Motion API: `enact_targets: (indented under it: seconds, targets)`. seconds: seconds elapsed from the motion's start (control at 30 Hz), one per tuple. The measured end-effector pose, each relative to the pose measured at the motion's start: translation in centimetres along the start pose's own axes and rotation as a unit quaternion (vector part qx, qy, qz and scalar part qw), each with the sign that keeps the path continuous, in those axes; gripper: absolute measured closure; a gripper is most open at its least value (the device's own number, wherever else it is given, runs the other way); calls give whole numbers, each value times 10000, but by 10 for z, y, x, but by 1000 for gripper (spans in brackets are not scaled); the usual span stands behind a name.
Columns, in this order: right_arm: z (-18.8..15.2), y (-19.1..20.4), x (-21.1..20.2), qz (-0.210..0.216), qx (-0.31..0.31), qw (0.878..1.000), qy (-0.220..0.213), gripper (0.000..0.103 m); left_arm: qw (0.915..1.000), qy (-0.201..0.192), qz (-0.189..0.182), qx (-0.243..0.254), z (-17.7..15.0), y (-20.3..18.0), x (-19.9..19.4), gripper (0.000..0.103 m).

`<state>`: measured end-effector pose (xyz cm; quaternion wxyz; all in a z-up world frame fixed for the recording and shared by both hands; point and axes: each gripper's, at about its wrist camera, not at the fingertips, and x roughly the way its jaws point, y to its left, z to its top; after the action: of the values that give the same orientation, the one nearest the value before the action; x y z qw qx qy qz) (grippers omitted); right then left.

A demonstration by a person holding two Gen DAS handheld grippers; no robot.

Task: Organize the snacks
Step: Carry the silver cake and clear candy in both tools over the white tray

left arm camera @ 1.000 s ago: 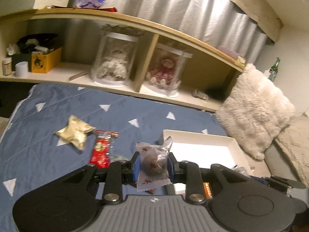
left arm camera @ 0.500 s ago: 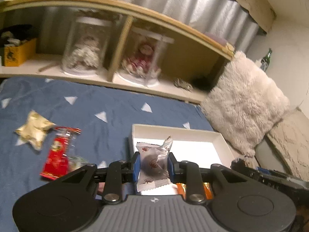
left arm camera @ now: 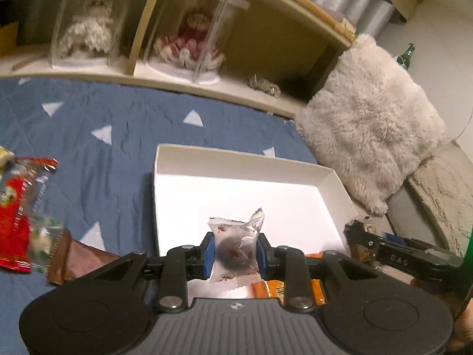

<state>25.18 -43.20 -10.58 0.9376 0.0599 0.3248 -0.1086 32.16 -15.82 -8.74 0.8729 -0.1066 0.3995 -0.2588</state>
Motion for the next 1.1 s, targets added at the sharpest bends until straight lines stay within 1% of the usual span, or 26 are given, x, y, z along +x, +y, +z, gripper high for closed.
enact_targets:
  seconds: [0.17, 0.3, 0.4, 0.5, 0.63, 0.8, 0.9, 1.0, 1.1]
  targets:
    - [-4, 0, 31, -32, -196, 9996, 179, 45, 10000, 42, -71, 2, 1, 3, 16, 72]
    - [-6, -1, 52, 8, -211, 9993, 297, 45, 9999, 95, -74, -73, 2, 9, 27, 72]
    - [-8, -3, 62, 52, -152, 9990, 416, 45, 9998, 194, 20, -96, -1, 12, 35, 72]
    - [-10, -5, 73, -59, -98, 9980, 629, 44, 9993, 312, 165, -97, -5, 14, 40, 72]
    - [-10, -6, 72, -44, -68, 9980, 628, 43, 9986, 429, 301, -110, -7, 17, 42, 72]
    - [-5, -9, 64, -137, 21, 9979, 630, 35, 9982, 401, 423, -104, -7, 17, 39, 72]
    - [-4, -14, 58, -129, 206, 9971, 716, 35, 9979, 431, 482, -94, -7, 16, 38, 72]
    - [-3, -14, 47, -209, 263, 9974, 632, 35, 9976, 435, 534, -59, -7, 14, 35, 72]
    - [-1, -17, 39, -154, 322, 9977, 568, 35, 9975, 407, 575, -26, -5, 13, 32, 72]
